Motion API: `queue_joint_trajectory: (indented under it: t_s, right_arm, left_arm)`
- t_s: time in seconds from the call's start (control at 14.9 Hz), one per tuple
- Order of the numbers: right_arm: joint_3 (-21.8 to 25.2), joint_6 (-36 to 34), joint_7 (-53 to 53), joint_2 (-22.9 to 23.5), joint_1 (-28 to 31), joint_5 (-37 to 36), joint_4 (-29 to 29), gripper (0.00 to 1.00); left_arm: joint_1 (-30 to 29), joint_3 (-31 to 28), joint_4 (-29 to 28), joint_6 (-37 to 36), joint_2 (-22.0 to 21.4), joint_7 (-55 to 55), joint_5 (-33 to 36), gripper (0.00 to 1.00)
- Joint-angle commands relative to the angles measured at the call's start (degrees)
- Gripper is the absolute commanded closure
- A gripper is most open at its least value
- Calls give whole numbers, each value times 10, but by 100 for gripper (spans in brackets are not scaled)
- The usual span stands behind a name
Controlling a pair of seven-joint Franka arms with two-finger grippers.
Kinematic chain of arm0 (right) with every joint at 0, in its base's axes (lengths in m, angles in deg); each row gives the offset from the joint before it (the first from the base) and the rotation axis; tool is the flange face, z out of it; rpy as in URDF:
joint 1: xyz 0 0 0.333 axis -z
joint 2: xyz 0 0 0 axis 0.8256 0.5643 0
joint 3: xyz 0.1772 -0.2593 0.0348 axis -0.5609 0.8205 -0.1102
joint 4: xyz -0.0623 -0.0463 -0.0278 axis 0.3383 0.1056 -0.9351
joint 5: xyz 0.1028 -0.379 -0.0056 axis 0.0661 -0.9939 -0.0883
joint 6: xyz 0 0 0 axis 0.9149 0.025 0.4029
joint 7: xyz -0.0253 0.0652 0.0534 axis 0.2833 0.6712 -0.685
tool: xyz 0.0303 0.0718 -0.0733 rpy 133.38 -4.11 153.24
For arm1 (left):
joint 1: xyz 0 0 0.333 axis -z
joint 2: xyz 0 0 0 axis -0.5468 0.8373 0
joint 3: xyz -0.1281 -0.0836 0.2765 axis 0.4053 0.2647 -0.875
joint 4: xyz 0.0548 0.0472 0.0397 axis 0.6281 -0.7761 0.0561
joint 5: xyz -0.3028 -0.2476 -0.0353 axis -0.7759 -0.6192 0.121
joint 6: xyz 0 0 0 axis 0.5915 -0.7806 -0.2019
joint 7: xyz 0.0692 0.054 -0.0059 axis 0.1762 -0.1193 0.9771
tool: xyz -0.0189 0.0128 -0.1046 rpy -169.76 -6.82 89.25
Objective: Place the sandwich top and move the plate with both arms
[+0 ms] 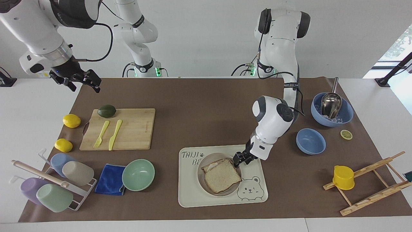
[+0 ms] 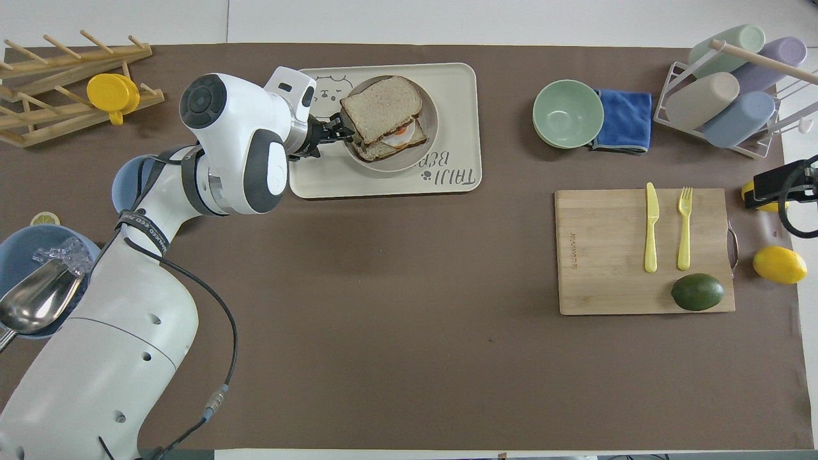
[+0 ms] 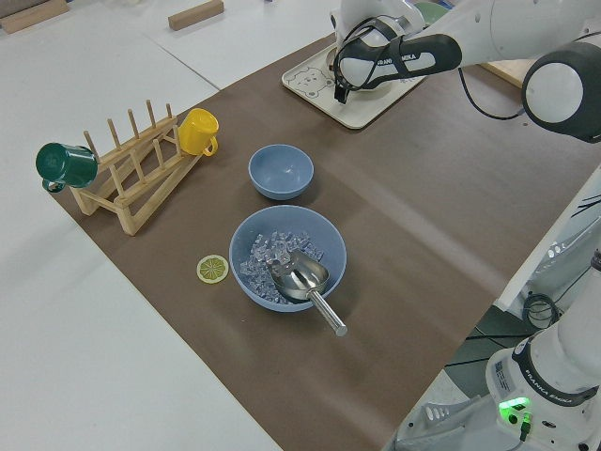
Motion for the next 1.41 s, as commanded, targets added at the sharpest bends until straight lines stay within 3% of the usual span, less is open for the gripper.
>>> queue_joint_trajectory:
  t_s: [0.0, 0.2, 0.6, 1.14, 1.34]
  right_arm:
    - [-3, 3, 9, -15, 2, 5, 15, 0]
    - [-3, 3, 9, -15, 3, 5, 15, 0]
    - [-3, 3, 9, -15, 3, 5, 15, 0]
    - [-3, 3, 9, -15, 3, 5, 15, 0]
    - [-3, 3, 9, -15, 3, 5, 15, 0]
  left_arm:
    - [-22, -3, -15, -56, -50, -16, 13, 0]
    - [-28, -29, -18, -106, -92, -17, 26, 0]
    - [-32, -75, -11, -203, -173, -24, 128, 0]
    - [-93, -79, -16, -347, -303, -124, 179, 0]
    - [-130, -47, -30, -413, -359, -180, 202, 0]
